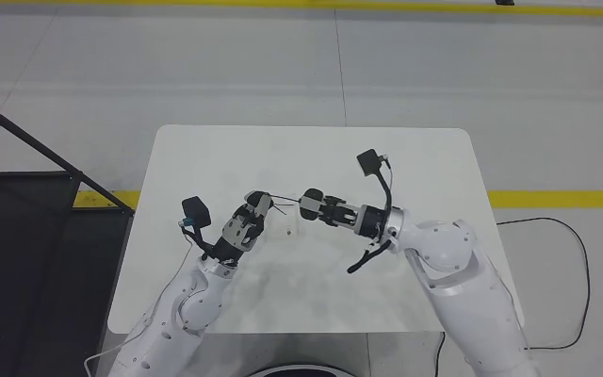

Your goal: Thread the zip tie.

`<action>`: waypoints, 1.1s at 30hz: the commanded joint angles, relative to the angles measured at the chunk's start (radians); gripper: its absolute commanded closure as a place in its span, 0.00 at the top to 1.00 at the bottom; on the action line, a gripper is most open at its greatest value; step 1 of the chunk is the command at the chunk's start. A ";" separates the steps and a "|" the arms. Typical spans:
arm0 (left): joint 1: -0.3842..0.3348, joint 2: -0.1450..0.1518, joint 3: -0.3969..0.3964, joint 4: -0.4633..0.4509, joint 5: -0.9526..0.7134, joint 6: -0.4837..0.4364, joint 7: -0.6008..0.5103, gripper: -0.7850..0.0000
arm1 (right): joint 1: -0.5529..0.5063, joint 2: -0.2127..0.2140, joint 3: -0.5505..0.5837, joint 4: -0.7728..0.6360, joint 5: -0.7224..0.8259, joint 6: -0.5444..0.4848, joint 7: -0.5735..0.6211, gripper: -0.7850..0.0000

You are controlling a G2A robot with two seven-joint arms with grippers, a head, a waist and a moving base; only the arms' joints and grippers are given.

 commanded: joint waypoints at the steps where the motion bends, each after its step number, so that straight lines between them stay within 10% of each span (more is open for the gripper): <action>1: 0.000 0.000 0.000 0.000 0.000 0.000 0.000 0.00 | 0.003 0.000 -0.003 0.001 -0.002 0.001 0.001 0.00; 33: 0.000 0.000 0.000 0.000 0.000 0.000 0.000 0.00 | -0.033 0.013 0.036 -0.029 0.023 0.011 0.033 0.00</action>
